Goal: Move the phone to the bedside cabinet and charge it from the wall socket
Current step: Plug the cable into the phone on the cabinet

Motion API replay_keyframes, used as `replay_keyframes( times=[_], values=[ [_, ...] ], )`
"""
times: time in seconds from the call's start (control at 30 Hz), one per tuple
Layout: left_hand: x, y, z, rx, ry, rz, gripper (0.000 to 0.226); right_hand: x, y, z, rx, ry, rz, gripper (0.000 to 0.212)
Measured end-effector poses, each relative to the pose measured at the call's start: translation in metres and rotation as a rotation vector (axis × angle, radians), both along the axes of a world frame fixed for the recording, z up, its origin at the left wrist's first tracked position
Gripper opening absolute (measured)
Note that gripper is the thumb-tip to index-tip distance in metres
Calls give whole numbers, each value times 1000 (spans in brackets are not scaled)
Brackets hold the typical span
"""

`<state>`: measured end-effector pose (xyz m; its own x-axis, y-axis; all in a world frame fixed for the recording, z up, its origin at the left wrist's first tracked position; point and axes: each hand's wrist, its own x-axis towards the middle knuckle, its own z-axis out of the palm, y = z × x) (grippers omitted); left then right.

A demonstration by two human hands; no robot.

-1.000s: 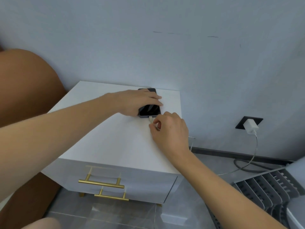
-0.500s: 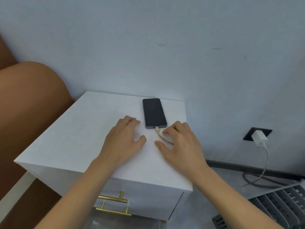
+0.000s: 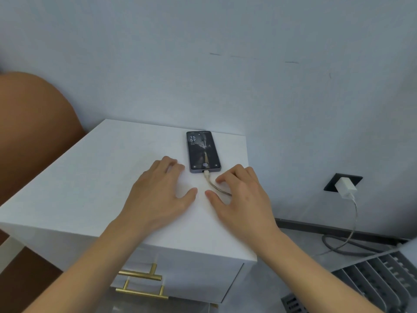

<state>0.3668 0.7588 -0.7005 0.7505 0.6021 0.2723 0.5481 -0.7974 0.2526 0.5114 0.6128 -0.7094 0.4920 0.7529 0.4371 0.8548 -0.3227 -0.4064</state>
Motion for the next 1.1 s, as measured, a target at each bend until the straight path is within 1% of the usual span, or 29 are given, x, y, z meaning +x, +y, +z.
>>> replay_keyframes(
  times=[0.23, 1.1],
  values=[
    [2, -2, 2, 10, 9, 0, 68, 0, 1, 0, 4, -2, -2, 32],
    [3, -3, 2, 3, 1, -5, 70, -1, 1, 0, -10, -31, -9, 33]
  ],
)
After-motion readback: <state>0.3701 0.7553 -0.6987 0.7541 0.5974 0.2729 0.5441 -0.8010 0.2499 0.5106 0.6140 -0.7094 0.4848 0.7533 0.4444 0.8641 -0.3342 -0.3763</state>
